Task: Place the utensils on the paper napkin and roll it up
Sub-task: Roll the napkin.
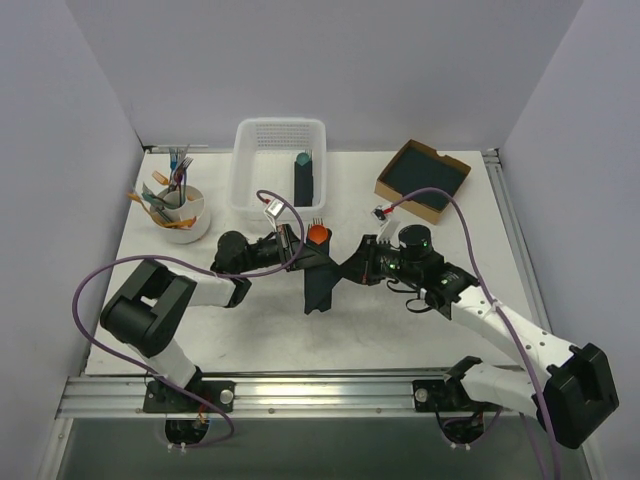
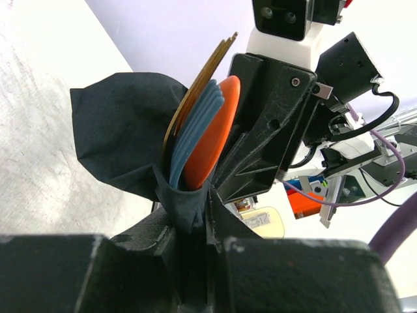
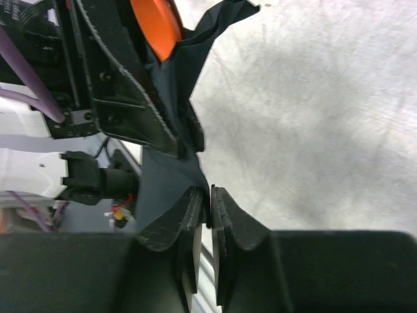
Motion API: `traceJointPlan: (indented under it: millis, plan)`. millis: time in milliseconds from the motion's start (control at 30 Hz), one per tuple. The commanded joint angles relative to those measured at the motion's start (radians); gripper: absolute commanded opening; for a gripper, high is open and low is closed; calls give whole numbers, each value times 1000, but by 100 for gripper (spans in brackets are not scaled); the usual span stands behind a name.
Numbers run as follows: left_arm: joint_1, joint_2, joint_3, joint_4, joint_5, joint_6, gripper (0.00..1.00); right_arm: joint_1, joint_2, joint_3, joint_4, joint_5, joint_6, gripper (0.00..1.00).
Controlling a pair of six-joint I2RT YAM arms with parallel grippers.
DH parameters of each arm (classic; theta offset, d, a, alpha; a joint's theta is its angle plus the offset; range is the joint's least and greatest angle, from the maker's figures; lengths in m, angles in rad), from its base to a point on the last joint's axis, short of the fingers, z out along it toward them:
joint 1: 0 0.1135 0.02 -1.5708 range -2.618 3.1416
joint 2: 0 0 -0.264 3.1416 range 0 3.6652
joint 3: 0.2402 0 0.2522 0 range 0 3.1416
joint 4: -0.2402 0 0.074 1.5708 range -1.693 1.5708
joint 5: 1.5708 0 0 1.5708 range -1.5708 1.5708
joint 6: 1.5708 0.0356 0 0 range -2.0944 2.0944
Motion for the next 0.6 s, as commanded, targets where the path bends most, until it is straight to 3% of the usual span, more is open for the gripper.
traceJointPlan:
  millis: [0, 33, 133, 333, 567]
  plan:
    - [7, -6, 12, 269, 12, -2, 6, -20, -5, 25, -12, 56, -28, 14]
    - [7, -9, 12, 261, 9, 2, 6, -20, -8, 25, -17, 63, -27, 26]
    - [7, -19, 14, 207, -6, 38, 6, -20, -40, 41, -58, 90, -34, 38]
    - [7, -55, 26, 25, -49, 151, 6, -20, -109, 73, -143, 118, -45, 44]
    - [6, -82, 35, -81, -71, 214, 5, 3, -119, 103, -135, 75, -28, 43]
